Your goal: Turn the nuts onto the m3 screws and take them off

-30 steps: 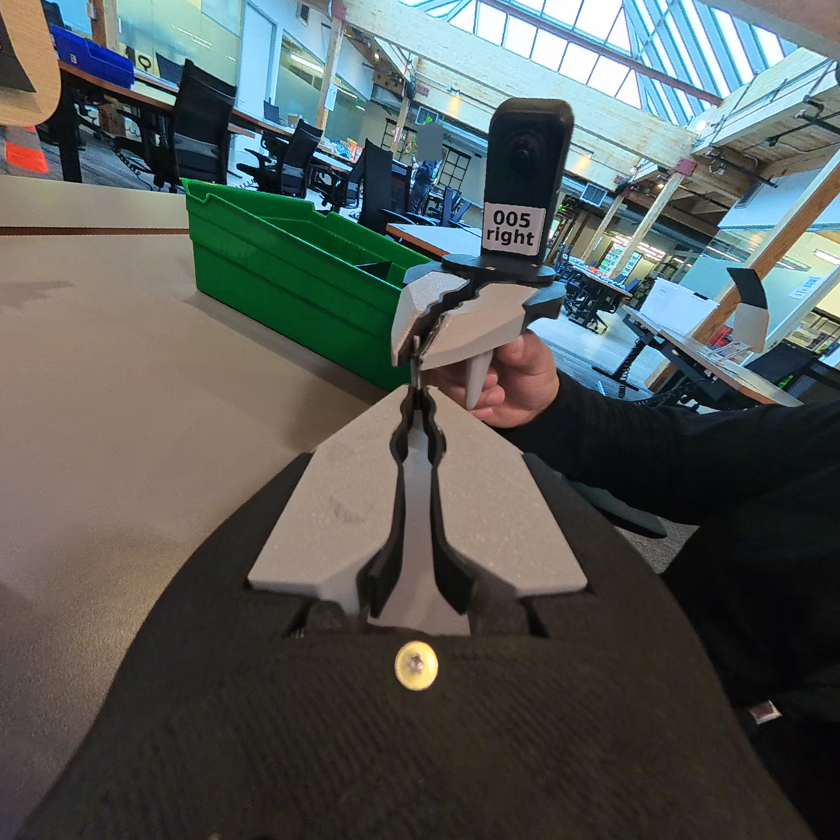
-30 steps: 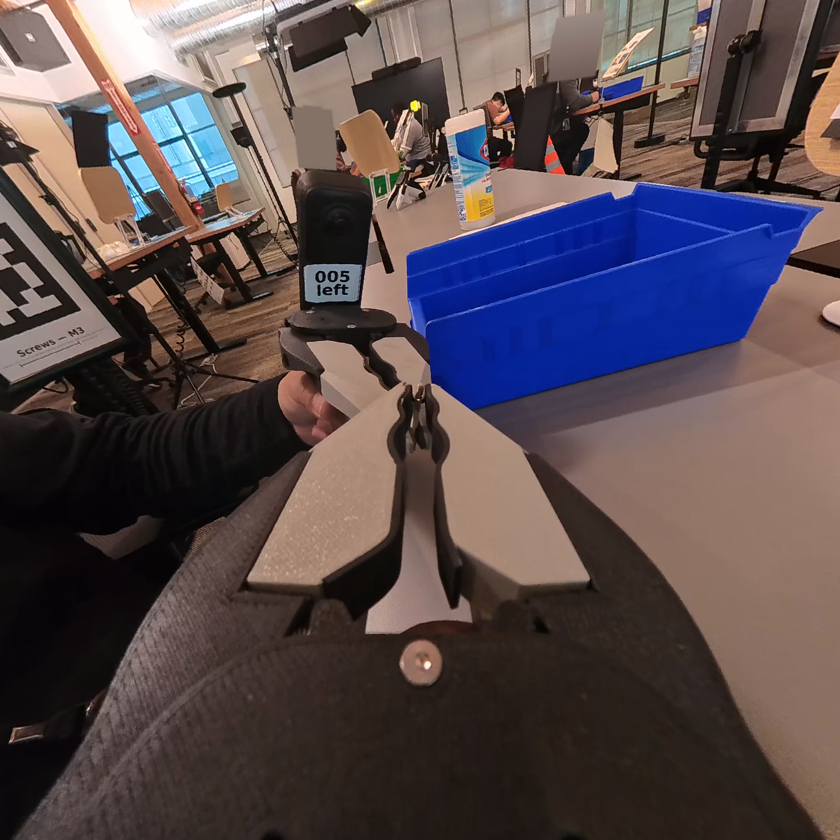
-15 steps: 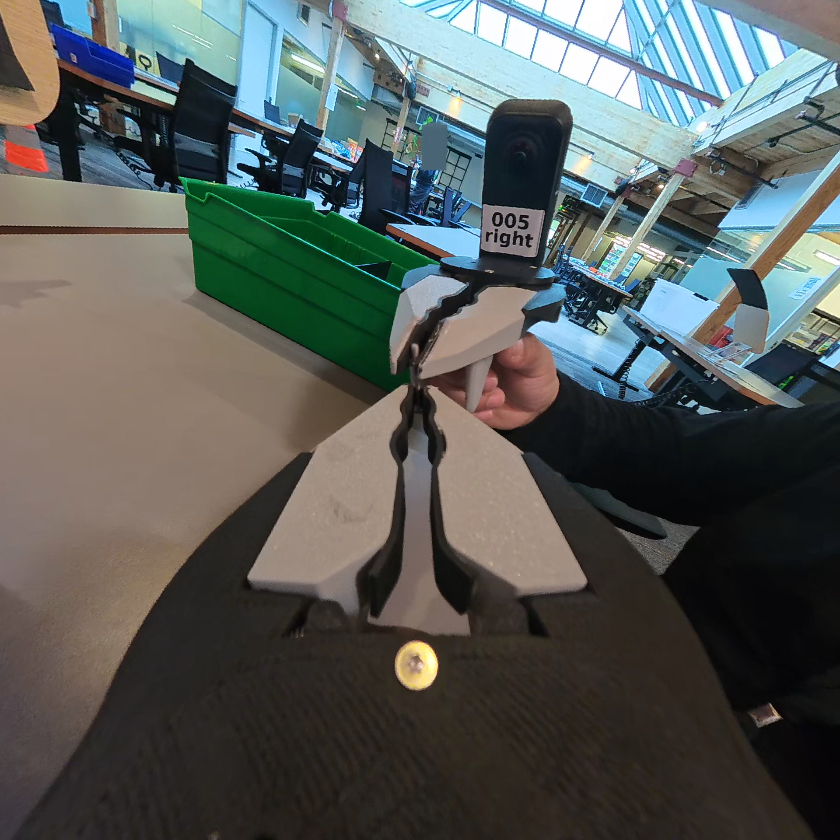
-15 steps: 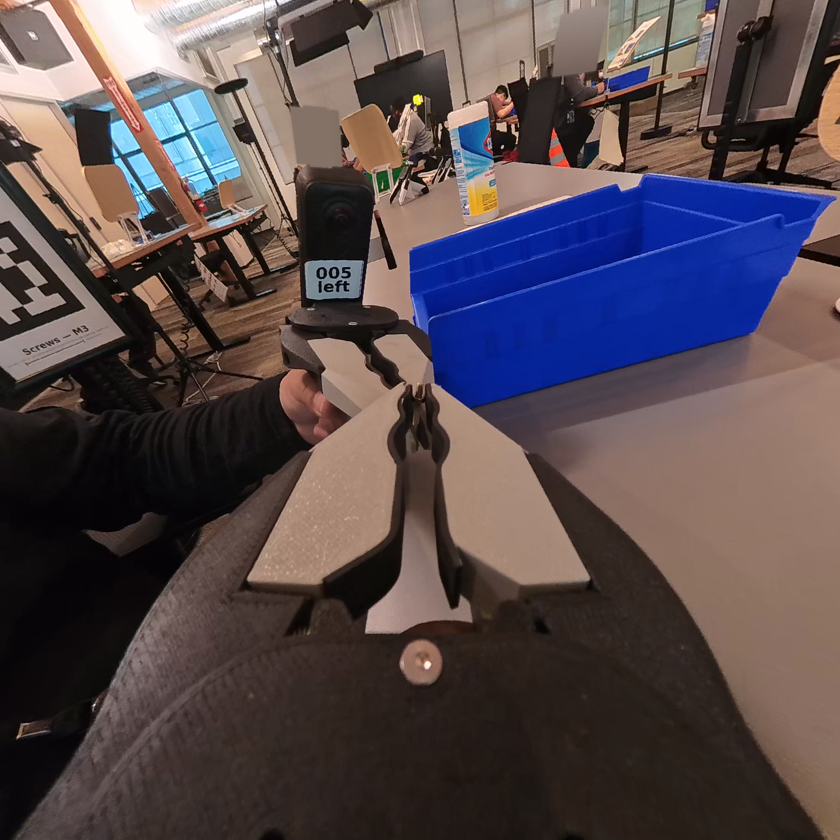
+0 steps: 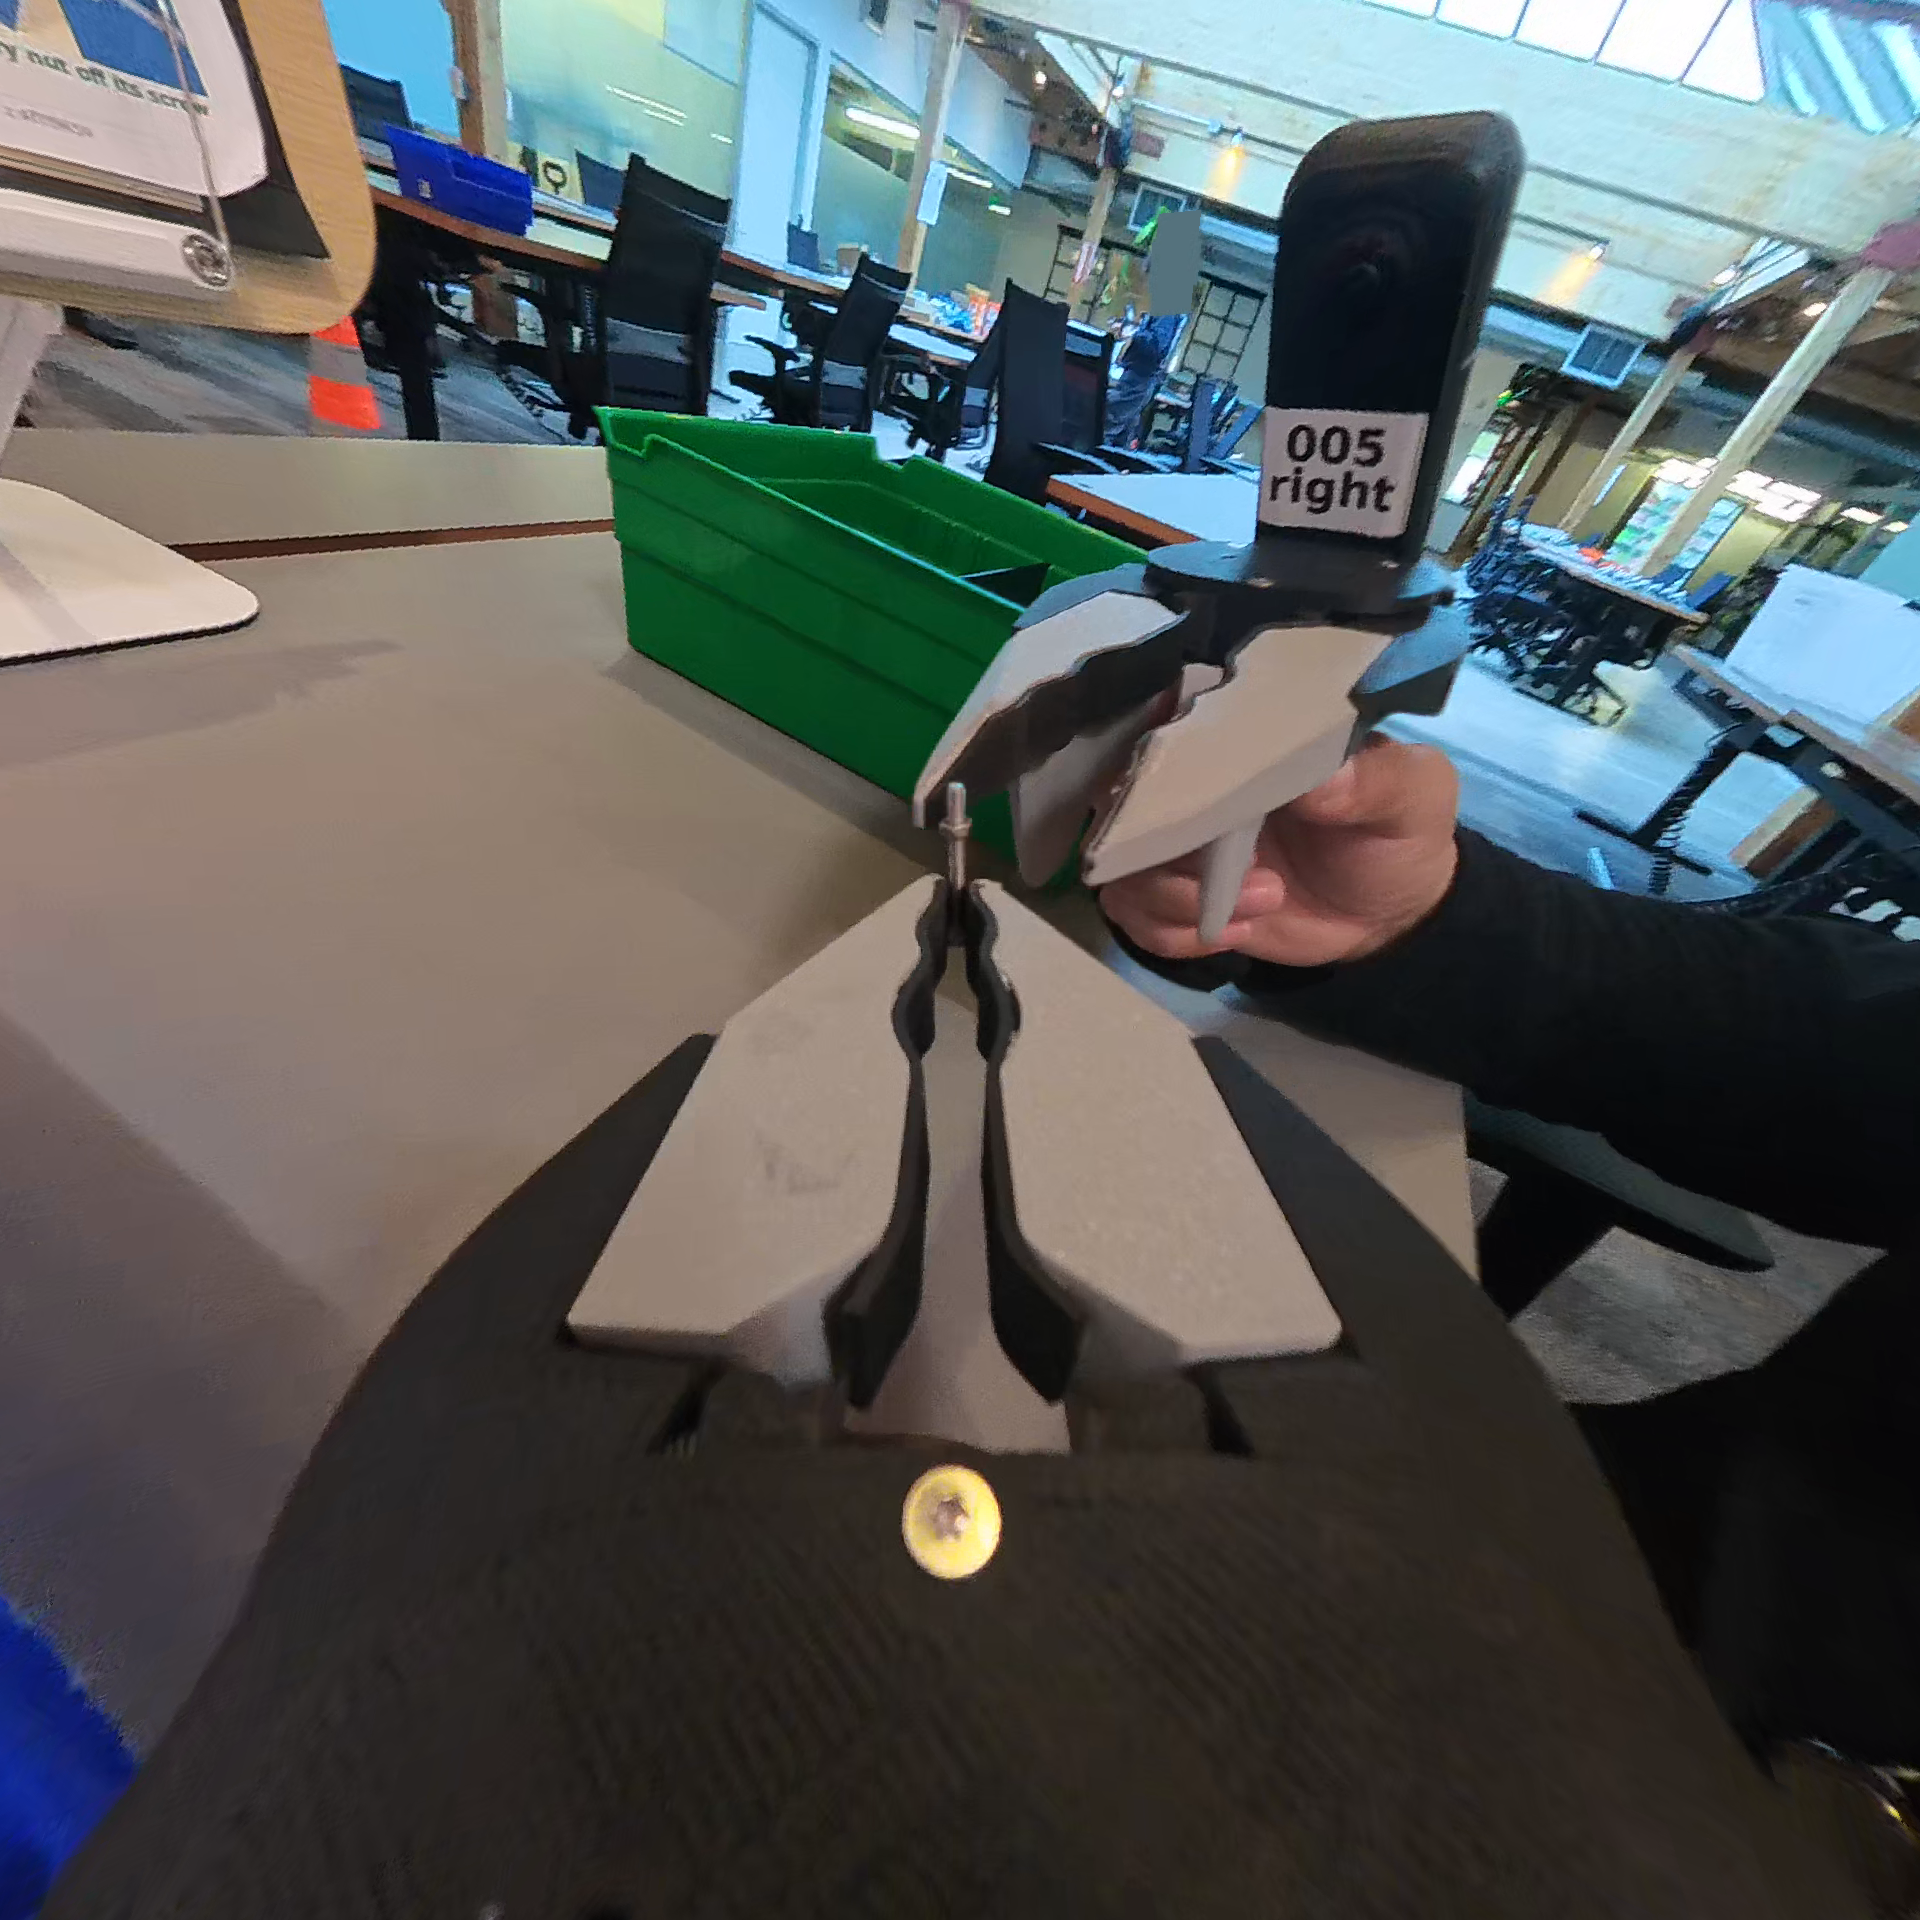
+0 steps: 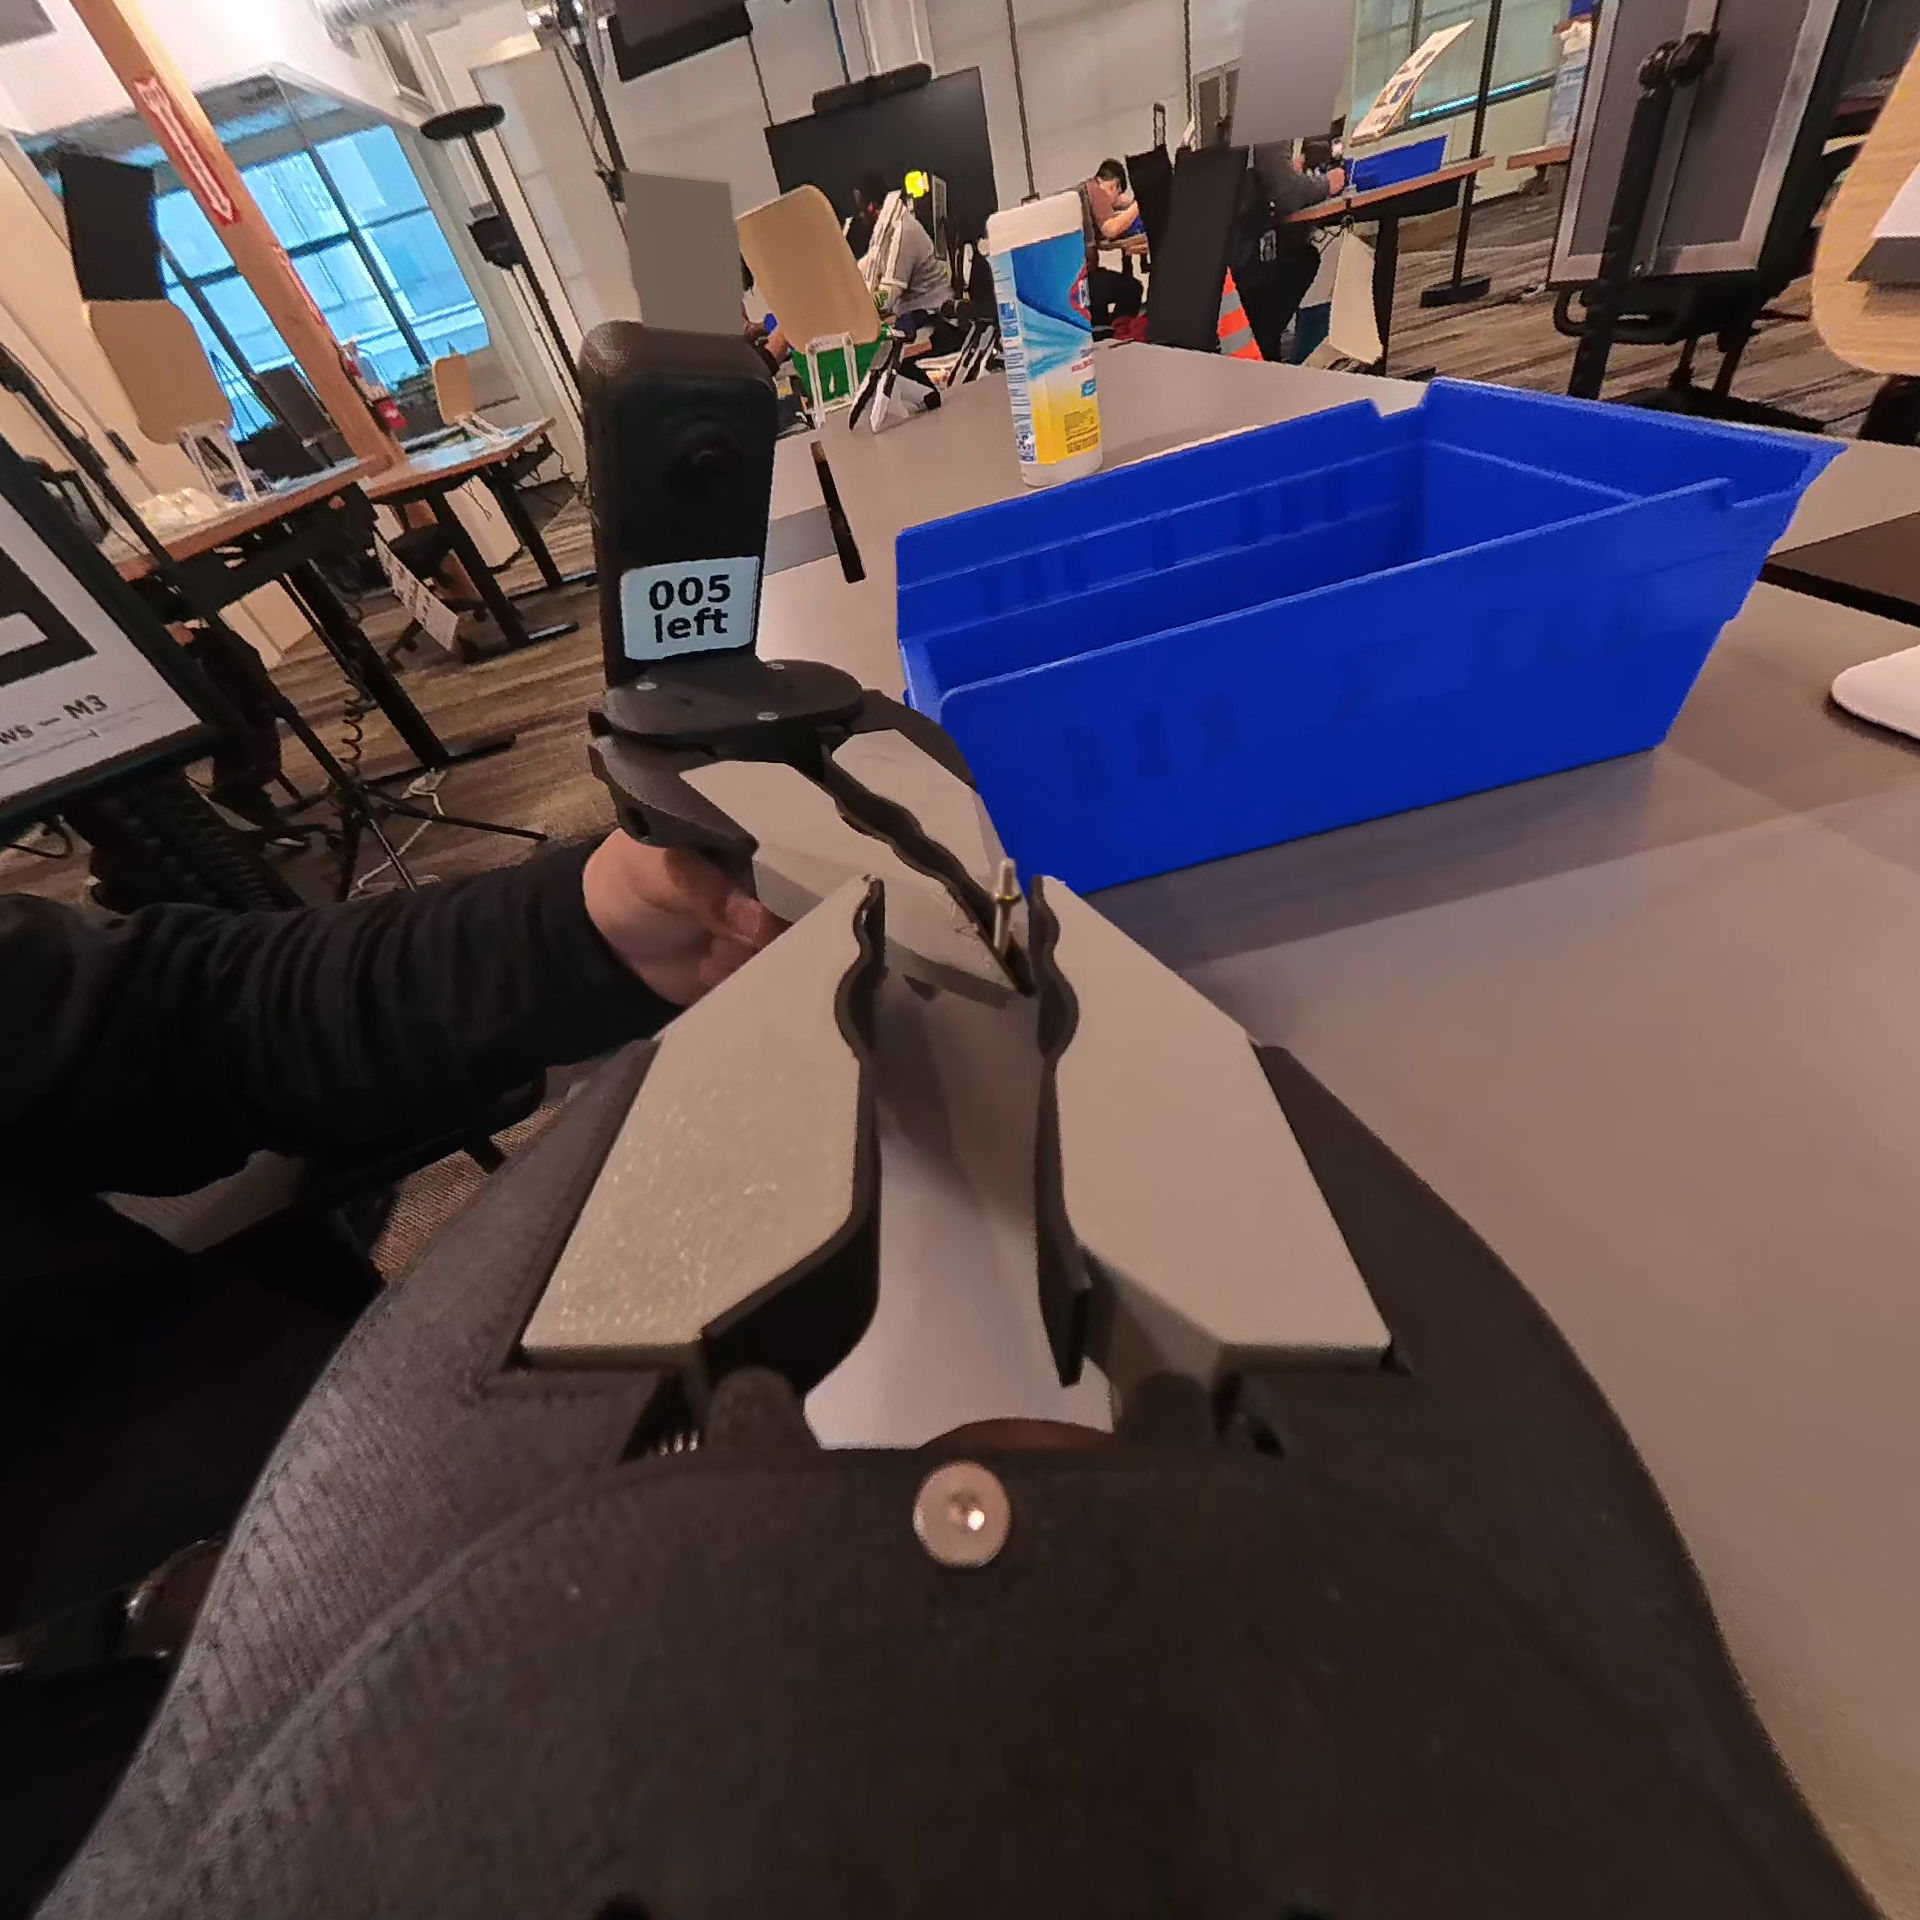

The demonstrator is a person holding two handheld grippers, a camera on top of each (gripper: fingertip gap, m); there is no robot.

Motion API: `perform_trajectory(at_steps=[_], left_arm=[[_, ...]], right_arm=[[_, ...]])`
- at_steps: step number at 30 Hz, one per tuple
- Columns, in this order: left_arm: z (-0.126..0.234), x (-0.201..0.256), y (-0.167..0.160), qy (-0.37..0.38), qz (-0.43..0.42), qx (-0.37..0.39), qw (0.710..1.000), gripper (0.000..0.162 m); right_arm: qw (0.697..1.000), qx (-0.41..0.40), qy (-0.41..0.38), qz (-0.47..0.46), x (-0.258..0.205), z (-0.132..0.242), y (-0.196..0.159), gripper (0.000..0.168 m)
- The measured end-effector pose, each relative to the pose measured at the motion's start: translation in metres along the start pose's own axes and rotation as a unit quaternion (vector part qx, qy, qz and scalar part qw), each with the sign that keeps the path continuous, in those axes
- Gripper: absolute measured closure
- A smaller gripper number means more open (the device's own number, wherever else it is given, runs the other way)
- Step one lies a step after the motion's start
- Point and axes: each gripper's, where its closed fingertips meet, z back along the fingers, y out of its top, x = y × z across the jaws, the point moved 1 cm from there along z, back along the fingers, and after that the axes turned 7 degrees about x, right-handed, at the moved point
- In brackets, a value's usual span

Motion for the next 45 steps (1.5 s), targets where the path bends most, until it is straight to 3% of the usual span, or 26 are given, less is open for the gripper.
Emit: perform_trajectory(at_steps=[16, 45], left_arm=[[-0.004, 0.008, 0.0, 0.002, -0.045, -0.003, 0.999, 0.162], [0.0, 0.003, 0.01, 0.017, -0.042, 0.027, 0.999, 0.162]], right_arm=[[1.0, 0.005, 0.017, -0.001, -0.006, -0.005, -0.001, 0.141], [0.998, 0.04, 0.028, -0.025, -0.005, 0.002, 0.012, 0.137]])
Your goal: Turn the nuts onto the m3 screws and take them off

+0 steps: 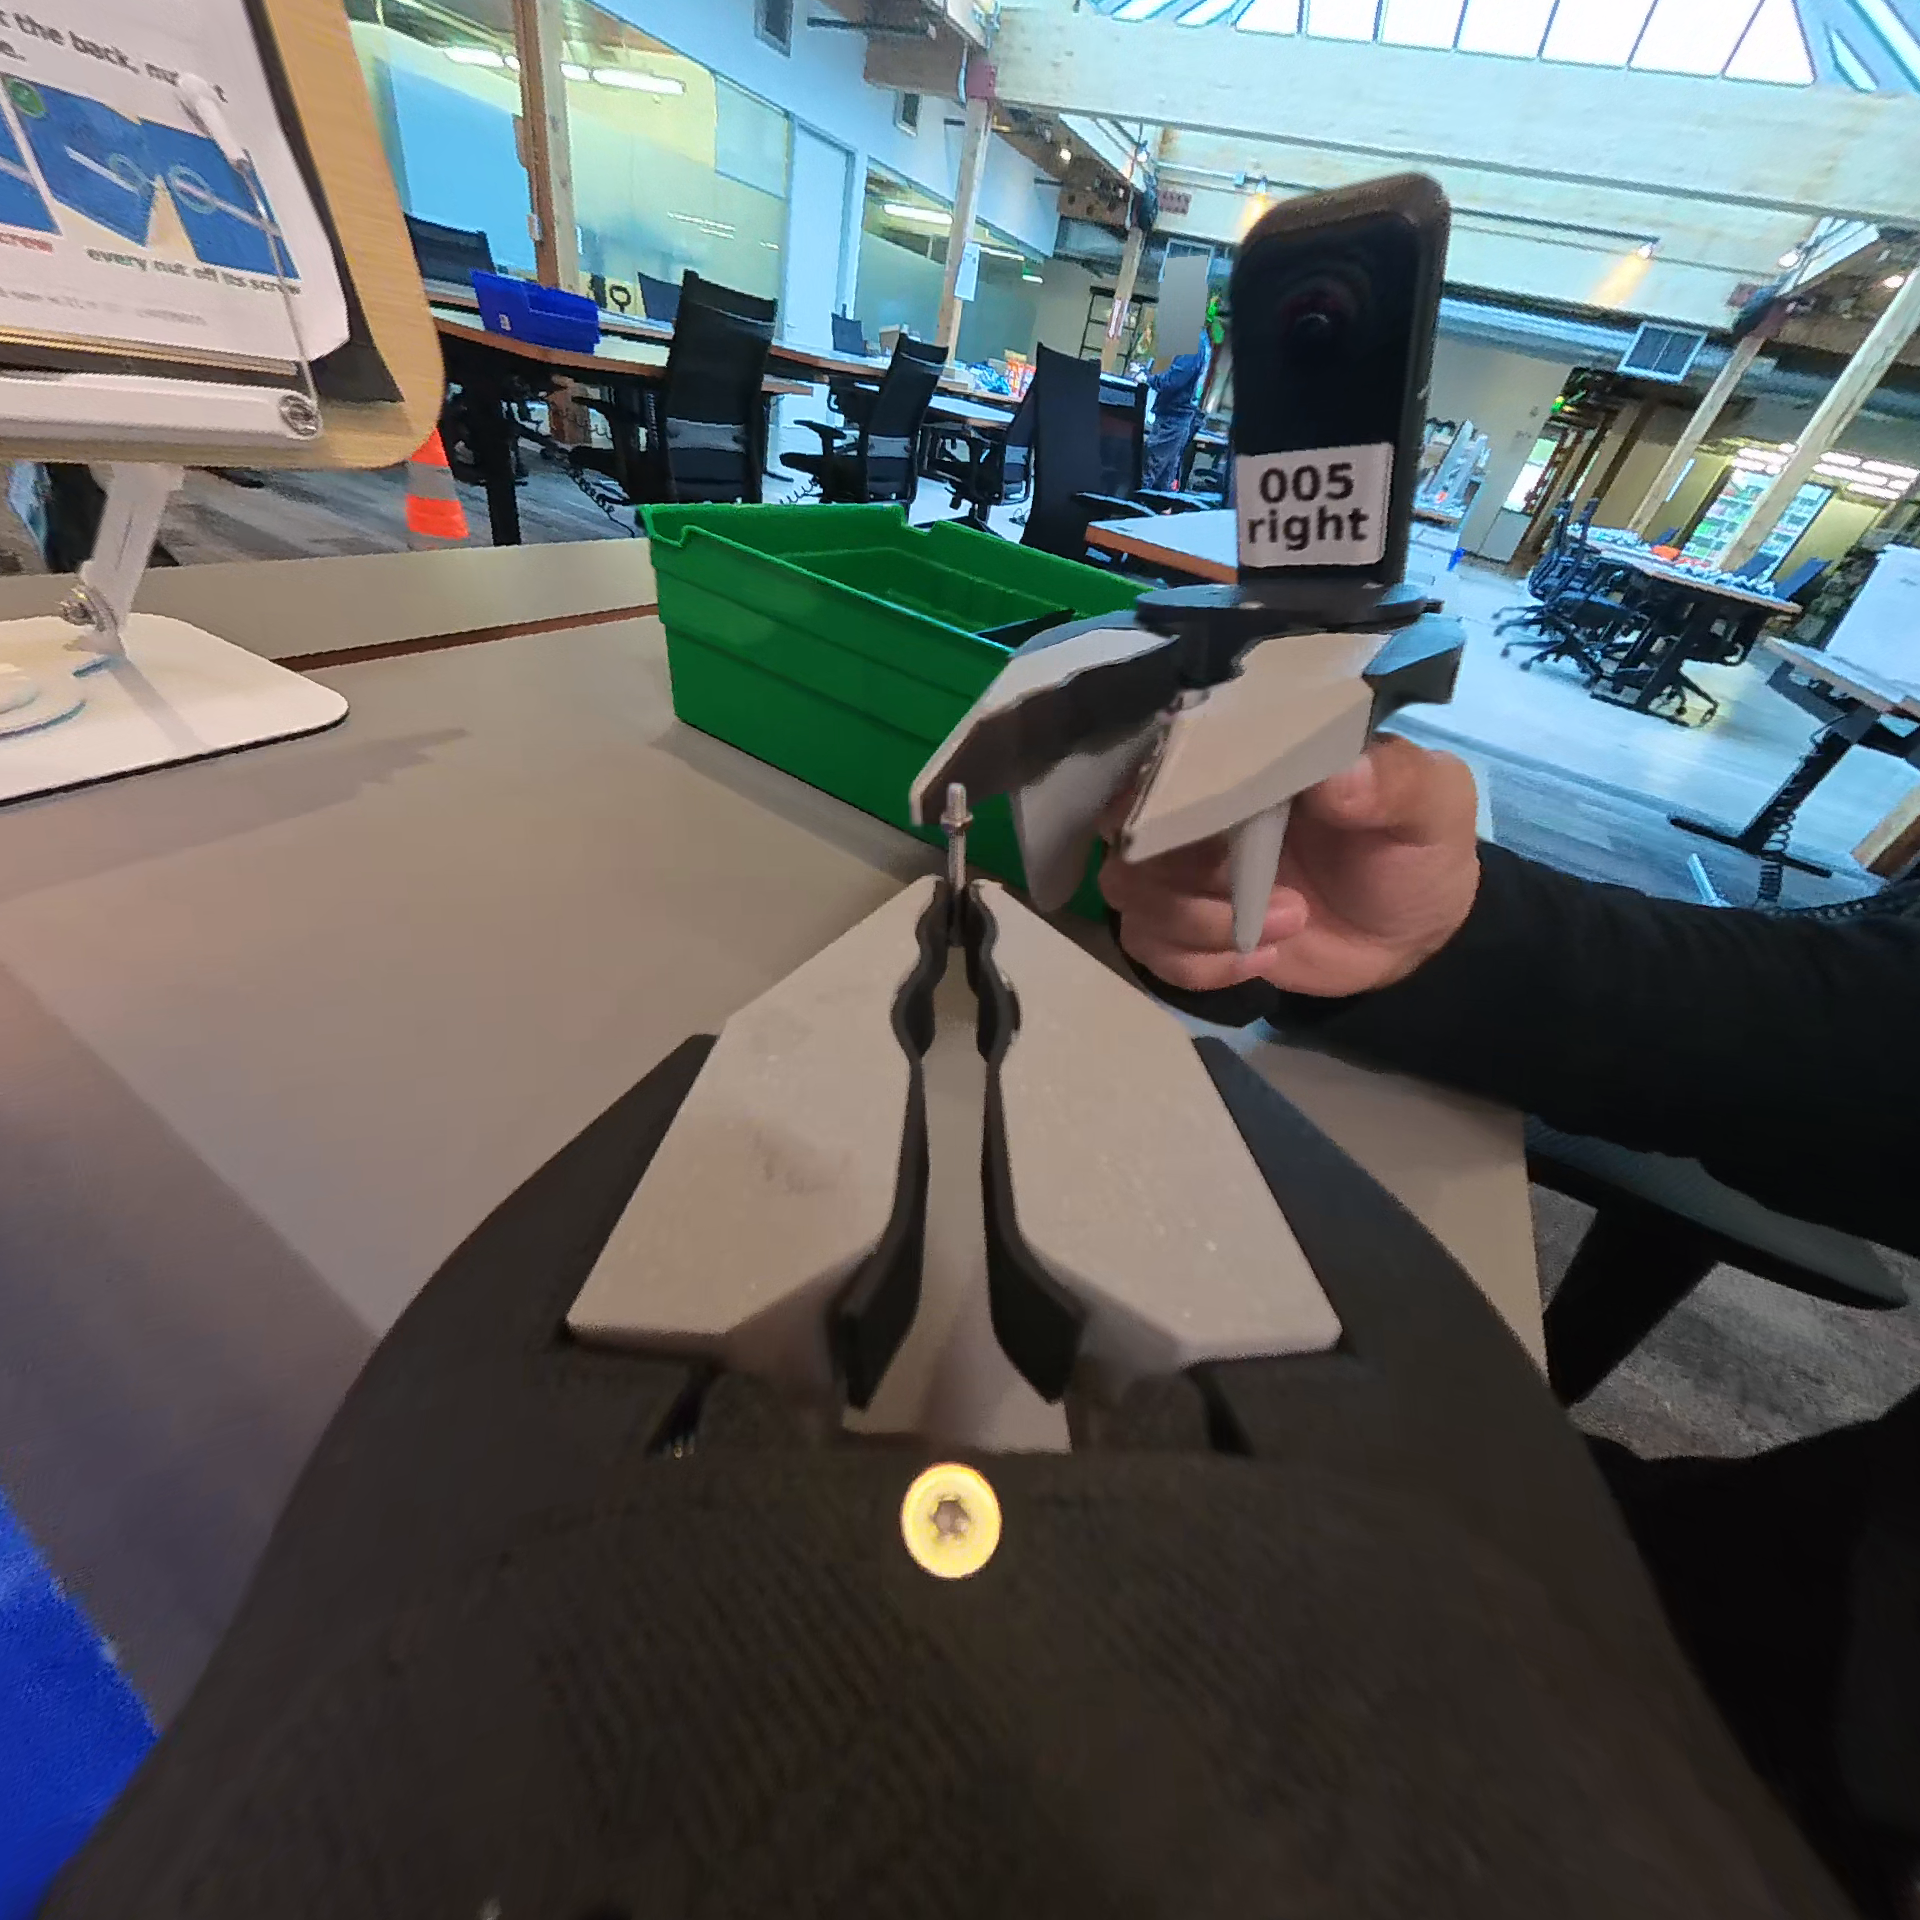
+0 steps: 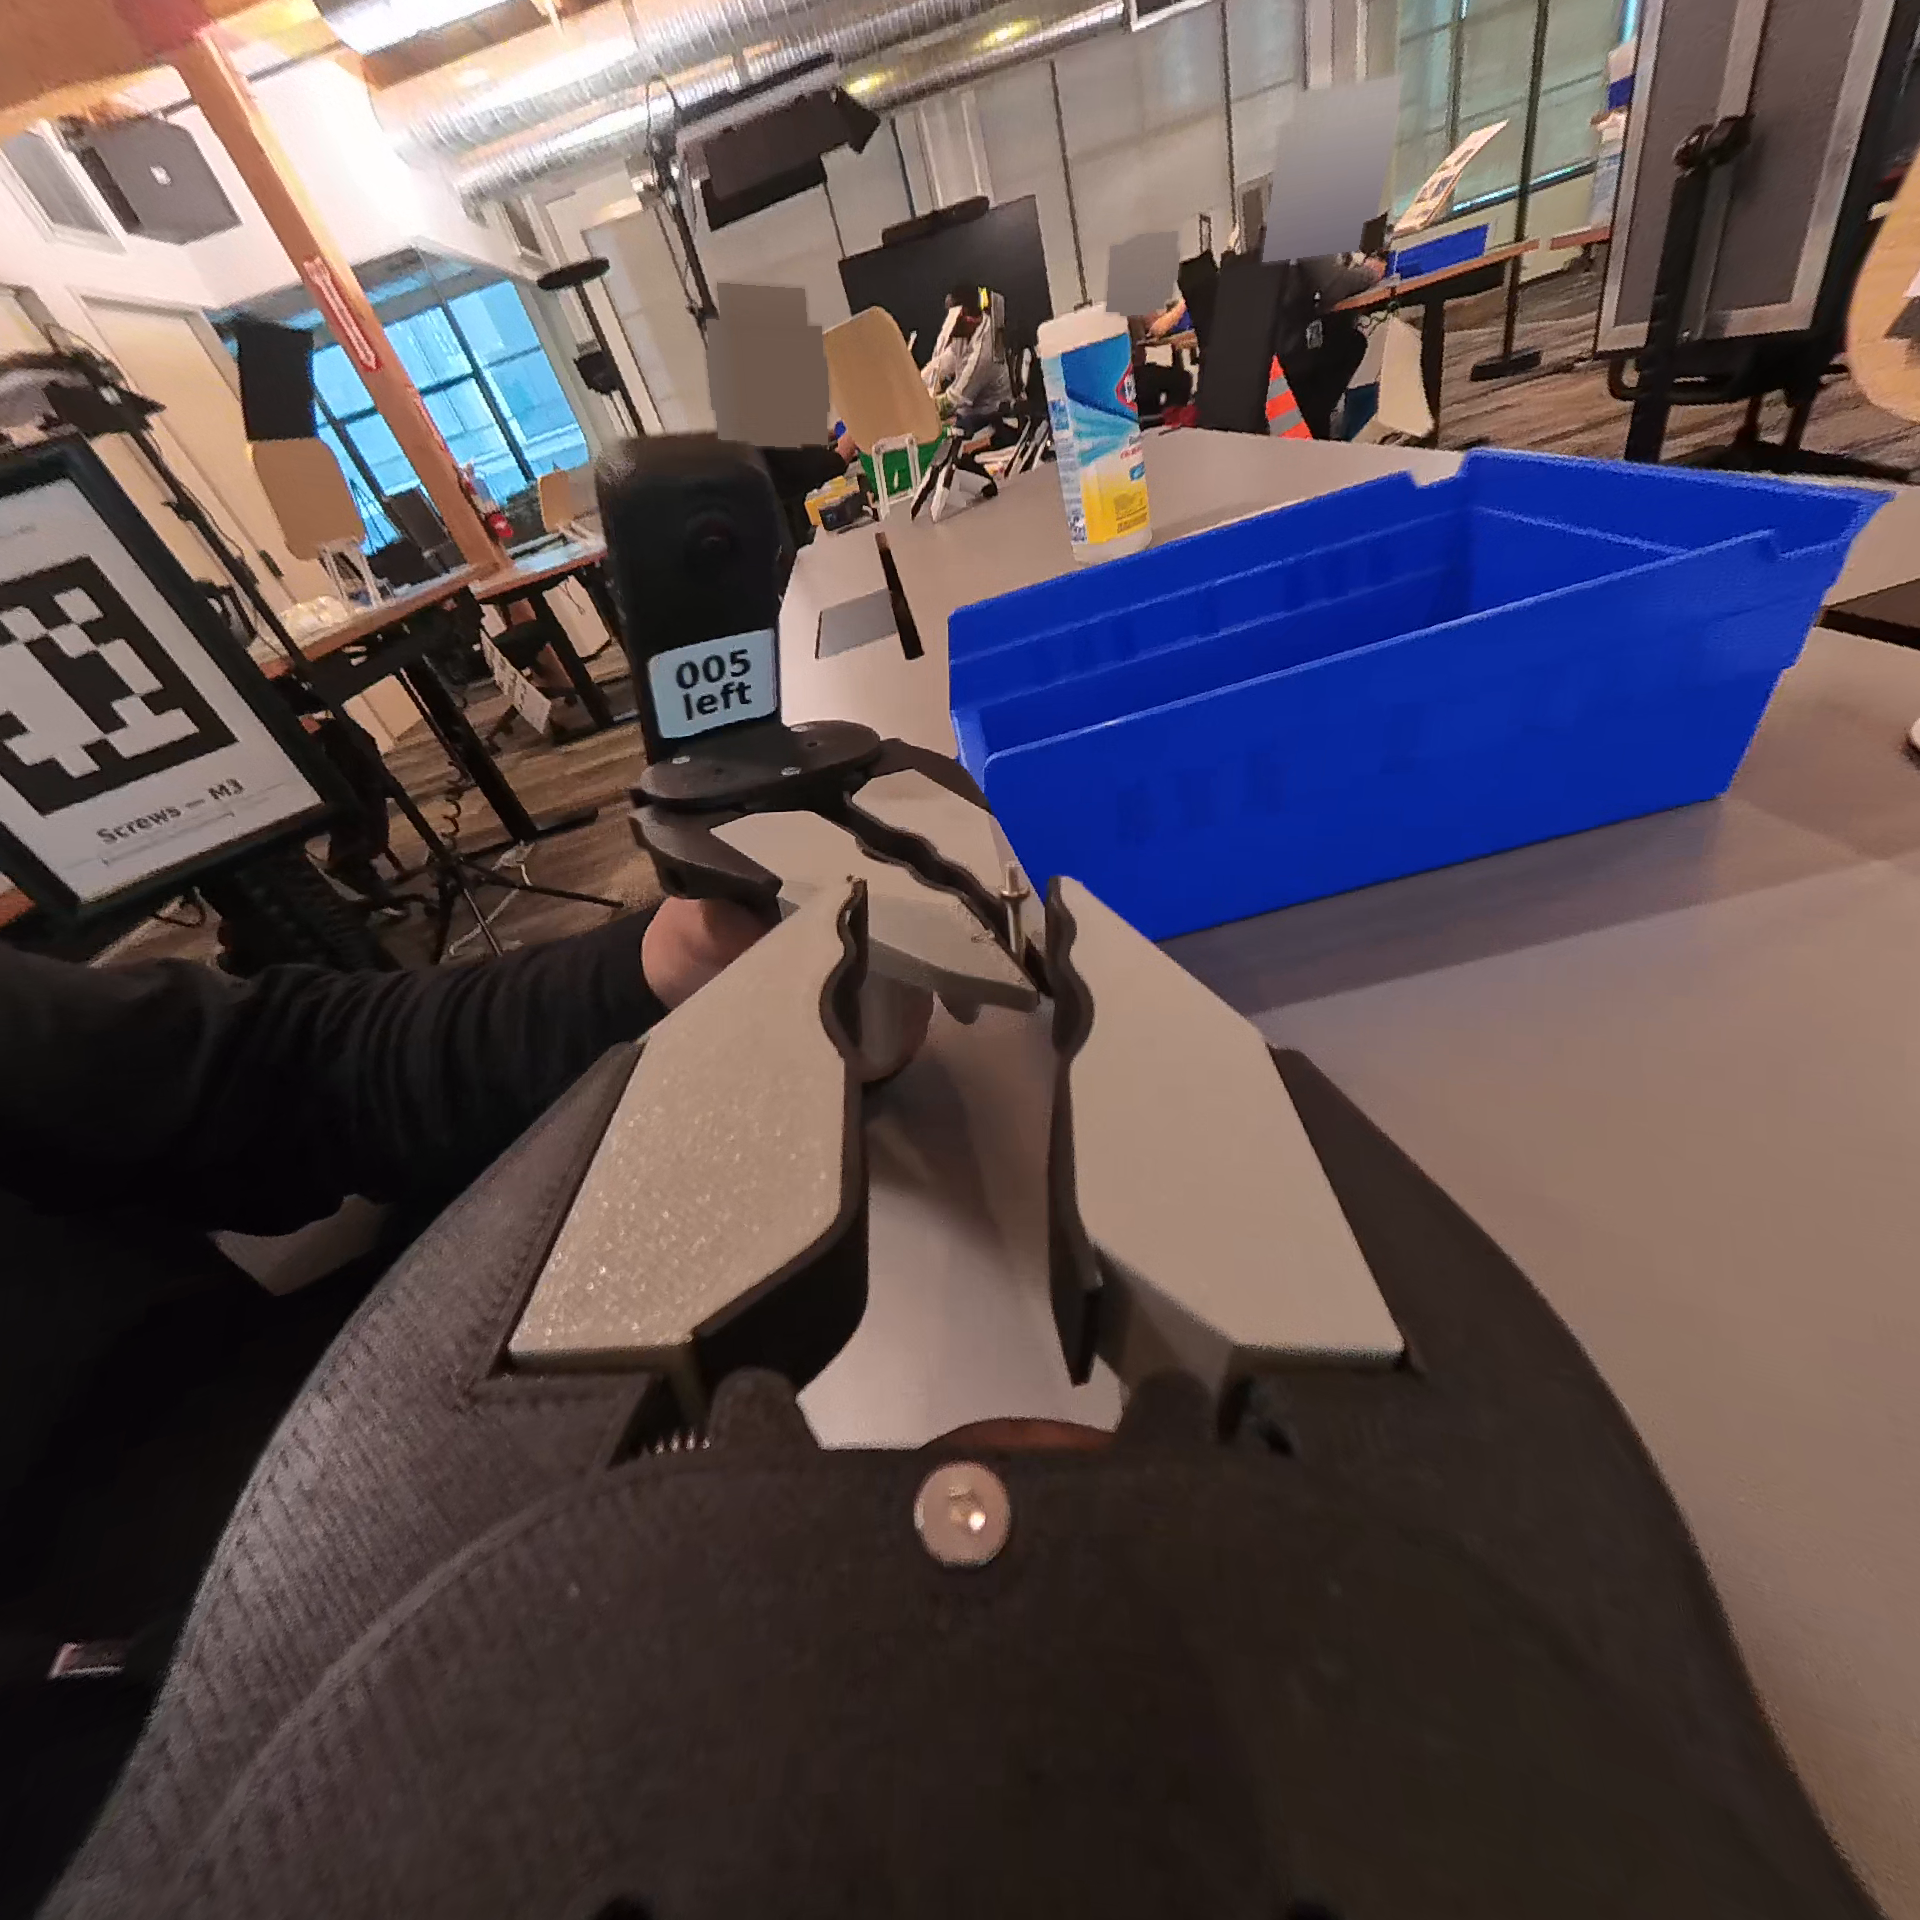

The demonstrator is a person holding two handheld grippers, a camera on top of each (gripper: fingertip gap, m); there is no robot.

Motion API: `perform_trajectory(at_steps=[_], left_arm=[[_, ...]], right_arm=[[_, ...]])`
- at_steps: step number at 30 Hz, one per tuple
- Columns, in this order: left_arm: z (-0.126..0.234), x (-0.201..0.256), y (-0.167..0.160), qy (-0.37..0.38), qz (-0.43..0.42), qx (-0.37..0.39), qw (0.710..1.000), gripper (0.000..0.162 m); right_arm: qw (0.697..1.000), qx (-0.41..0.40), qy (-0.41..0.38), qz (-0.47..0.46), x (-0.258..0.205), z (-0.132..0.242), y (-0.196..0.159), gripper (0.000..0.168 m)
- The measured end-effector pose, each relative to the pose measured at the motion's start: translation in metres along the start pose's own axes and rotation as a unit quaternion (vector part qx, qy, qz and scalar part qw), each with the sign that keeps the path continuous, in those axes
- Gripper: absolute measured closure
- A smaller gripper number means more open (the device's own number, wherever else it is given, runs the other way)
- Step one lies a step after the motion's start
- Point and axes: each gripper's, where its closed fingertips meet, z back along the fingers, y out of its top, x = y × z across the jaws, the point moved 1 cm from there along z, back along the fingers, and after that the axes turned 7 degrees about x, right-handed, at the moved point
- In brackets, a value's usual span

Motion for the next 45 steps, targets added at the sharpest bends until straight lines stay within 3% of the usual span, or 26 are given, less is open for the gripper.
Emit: perform_trajectory(at_steps=[31, 36, 45], left_arm=[[-0.002, 0.003, -0.002, -0.004, 0.003, -0.002, 1.0, 0.162], [-0.006, 0.009, -0.007, -0.01, -0.012, -0.015, 1.0, 0.162], [-0.002, 0.002, -0.002, -0.002, 0.007, -0.001, 1.0, 0.162]], right_arm=[[1.0, -0.002, 0.012, -0.011, -0.002, 0.0, -0.001, 0.14], [1.0, -0.02, 0.02, -0.008, -0.008, -0.014, -0.011, 0.132], [1.0, -0.005, 0.014, -0.009, -0.004, -0.003, -0.003, 0.137]])
